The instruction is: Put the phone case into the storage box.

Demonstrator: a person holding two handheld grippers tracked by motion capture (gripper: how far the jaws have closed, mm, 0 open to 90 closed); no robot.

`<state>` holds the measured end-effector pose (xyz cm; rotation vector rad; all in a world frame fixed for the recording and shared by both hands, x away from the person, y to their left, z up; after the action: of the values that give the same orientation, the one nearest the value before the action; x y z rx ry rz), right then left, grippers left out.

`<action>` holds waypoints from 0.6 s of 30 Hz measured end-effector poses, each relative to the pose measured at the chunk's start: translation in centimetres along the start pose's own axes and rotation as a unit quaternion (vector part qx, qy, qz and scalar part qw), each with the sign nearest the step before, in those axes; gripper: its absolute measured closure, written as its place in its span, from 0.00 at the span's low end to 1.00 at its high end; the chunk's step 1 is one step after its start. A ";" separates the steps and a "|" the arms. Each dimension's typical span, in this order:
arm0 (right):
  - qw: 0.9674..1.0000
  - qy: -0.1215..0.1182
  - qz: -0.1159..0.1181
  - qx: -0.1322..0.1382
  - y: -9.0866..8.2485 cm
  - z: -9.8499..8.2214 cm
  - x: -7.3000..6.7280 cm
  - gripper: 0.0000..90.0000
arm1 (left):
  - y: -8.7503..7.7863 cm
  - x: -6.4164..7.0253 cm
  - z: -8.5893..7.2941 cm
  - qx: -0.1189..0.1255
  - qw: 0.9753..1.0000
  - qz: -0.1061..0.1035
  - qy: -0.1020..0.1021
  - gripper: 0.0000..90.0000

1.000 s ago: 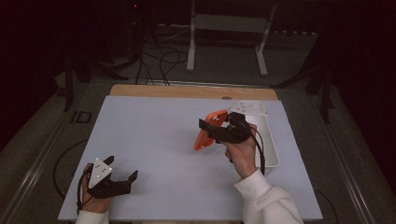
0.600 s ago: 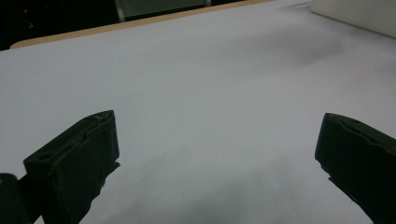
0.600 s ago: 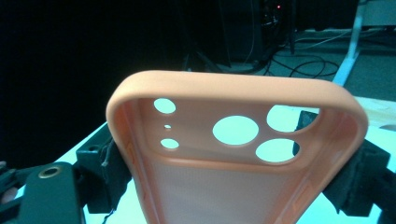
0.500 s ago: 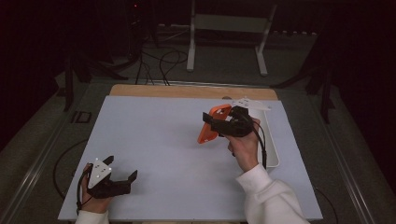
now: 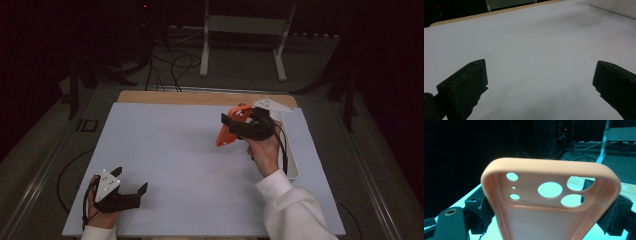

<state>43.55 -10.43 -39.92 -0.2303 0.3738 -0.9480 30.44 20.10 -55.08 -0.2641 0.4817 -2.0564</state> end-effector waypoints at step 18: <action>0.999 -0.019 -0.036 0.004 0.3 1.6 2.1 0.18 | 0.0 0.1 0.1 0.002 1.000 0.001 0.002 0.01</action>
<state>45.54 -11.89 -38.98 -0.2560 0.3281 -1.0136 30.41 20.01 -55.01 -0.2563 0.4795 -2.0566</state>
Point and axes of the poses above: each handheld gripper's, and its own axes: y roughly forward along the jaws, z roughly out of its top, x roughly to its right, the point moved 10 cm from there along y, roughly forward along the jaws, and after that the axes turned 2 degrees about -z, right-handed, at the moved point
